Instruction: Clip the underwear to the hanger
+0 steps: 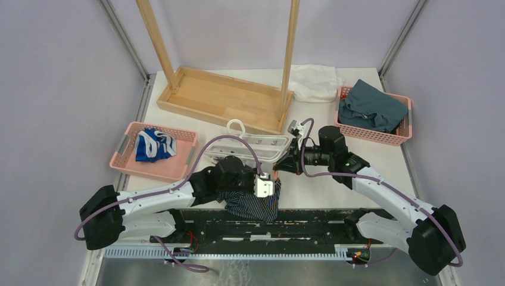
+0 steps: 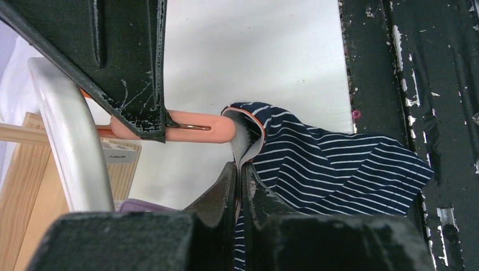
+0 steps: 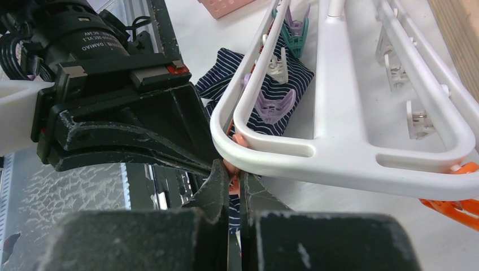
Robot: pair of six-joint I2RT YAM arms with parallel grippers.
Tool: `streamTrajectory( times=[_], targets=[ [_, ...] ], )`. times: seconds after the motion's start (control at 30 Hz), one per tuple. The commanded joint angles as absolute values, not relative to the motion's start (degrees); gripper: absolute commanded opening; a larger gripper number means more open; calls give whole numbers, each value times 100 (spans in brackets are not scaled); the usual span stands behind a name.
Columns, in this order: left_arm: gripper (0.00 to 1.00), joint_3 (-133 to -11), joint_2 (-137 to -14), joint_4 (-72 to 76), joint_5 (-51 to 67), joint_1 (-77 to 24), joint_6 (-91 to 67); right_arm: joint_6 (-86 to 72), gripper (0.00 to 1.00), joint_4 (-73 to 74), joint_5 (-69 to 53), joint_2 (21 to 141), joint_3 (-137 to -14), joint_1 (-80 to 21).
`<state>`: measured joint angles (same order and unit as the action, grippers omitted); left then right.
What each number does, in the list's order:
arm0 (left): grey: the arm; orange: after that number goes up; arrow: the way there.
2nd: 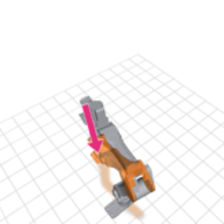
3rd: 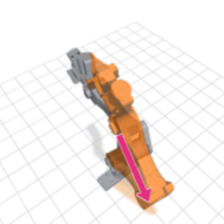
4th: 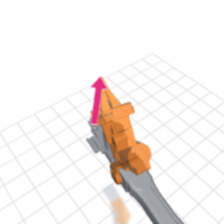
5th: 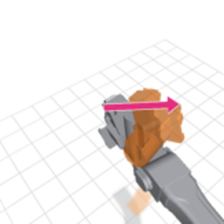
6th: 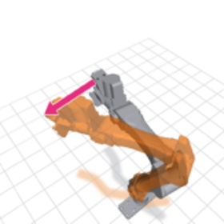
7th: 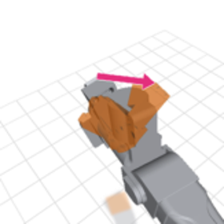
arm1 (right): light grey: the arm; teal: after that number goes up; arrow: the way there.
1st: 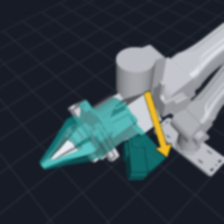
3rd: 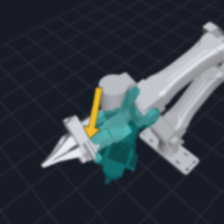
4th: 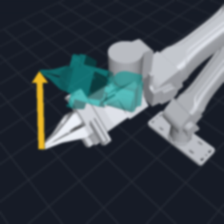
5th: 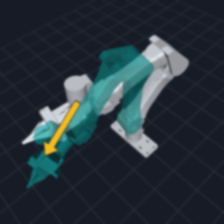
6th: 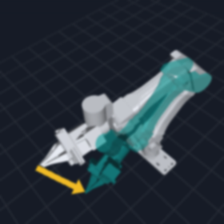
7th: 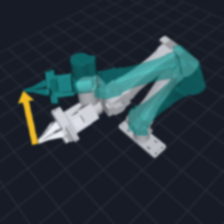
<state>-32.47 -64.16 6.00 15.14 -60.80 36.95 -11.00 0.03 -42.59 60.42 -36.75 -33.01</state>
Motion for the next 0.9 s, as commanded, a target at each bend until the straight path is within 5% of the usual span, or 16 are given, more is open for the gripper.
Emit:
streamTrajectory(
  times=[0.0,0.87],
  targets=[
    [3,-3331,-6228,873,1793,-6091,3548,-985,1,-277,-4356,5824,-3694,-3357],
    [3,-3718,-6249,633,1727,-6082,3536,-1119,1,-136,-4733,5606,-3699,-3407]
  ],
)
